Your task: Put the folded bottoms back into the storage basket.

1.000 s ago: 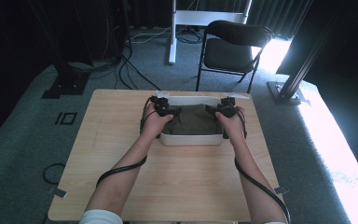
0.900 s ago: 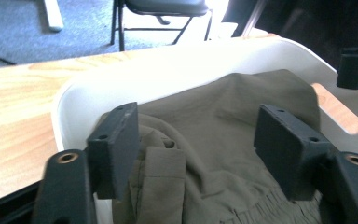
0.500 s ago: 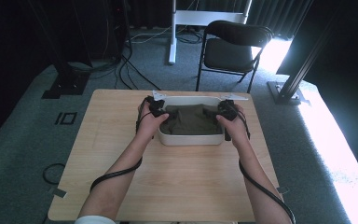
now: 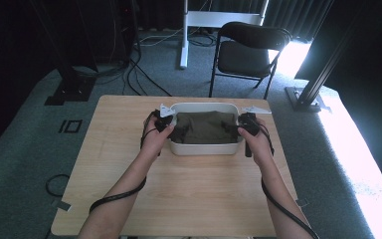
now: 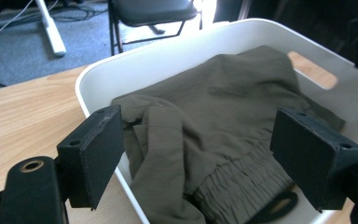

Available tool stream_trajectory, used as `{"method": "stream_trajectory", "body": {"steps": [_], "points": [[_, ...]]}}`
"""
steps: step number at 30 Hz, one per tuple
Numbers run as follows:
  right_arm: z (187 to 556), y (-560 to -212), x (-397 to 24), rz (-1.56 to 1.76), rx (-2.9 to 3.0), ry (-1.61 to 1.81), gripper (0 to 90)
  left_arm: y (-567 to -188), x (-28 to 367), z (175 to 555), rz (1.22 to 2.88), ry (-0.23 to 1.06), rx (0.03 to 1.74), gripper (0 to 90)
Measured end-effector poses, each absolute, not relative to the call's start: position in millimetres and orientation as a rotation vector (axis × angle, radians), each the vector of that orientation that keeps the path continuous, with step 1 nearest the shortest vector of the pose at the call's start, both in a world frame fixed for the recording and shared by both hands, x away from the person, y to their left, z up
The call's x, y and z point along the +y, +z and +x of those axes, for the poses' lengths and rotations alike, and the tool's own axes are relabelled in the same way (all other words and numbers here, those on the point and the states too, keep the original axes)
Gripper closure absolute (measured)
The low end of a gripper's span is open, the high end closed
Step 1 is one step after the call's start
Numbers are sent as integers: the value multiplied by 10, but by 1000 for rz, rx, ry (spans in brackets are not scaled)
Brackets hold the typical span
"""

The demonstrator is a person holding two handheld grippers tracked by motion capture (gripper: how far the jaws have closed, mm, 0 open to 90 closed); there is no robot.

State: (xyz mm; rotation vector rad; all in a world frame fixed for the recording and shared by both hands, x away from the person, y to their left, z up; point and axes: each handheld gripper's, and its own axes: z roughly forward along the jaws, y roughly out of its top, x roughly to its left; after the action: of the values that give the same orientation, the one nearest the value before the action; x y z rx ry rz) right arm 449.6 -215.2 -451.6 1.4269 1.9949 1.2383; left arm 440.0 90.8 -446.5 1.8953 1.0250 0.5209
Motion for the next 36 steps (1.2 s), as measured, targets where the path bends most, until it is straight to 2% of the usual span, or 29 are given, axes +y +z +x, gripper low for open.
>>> {"method": "stream_trajectory", "body": {"steps": [12,21,36], "points": [[4214,-4536,-2207,1415,1990,1261,154,-4499,945,4165,1908,480,1013,191],[3987,-4559,-2295,1351,1970,1273,154,-4538,1028,3982,1915,500,1009,191],[3702,-4858,-2452,1292,2011,1256,137,-4778,1173,3735,1919,467,1032,191]]}}
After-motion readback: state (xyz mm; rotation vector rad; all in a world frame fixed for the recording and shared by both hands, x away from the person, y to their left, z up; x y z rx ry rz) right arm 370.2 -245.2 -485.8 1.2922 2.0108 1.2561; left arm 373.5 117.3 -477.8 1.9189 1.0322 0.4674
